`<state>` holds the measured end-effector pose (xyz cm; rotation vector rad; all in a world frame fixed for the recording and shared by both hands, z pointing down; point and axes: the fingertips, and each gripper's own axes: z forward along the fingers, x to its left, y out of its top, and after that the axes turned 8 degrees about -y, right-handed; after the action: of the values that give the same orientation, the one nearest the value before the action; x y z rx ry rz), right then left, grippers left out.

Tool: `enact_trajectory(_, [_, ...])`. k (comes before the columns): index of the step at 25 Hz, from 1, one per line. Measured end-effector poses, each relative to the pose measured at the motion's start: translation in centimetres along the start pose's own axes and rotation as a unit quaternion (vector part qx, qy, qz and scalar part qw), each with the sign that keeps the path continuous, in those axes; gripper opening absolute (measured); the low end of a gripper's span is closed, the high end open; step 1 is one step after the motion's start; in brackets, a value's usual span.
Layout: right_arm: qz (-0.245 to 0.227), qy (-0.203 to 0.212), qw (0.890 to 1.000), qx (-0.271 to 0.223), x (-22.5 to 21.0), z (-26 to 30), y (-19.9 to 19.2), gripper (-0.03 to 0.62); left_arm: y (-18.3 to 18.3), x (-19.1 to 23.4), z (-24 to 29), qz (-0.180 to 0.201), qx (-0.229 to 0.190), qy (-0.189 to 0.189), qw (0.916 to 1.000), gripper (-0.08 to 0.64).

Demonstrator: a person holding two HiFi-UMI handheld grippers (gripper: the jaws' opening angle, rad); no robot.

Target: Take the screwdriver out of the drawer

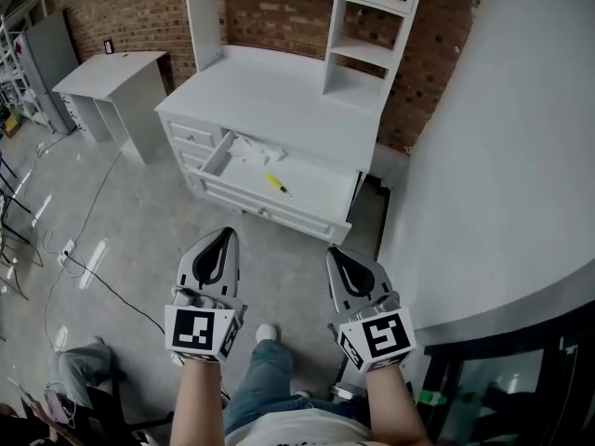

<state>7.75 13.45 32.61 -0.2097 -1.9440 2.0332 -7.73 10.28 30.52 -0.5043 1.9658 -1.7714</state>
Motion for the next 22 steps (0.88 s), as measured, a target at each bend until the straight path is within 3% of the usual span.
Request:
enact_trajectory(12, [-0.023,-0.013,1.0,0.013,-1.1,17.7,1.1,0.011,-1.9,13.9,11.0,-0.004,-0.007,-0.002,1.0,0.014])
enact_trajectory(22, [-0.027,-0.02,0.999,0.03,-2.7,24.6,0.0,0.012,-4.8,18.2,15.3,-0.02,0.013,-0.001,0.9997,0.014])
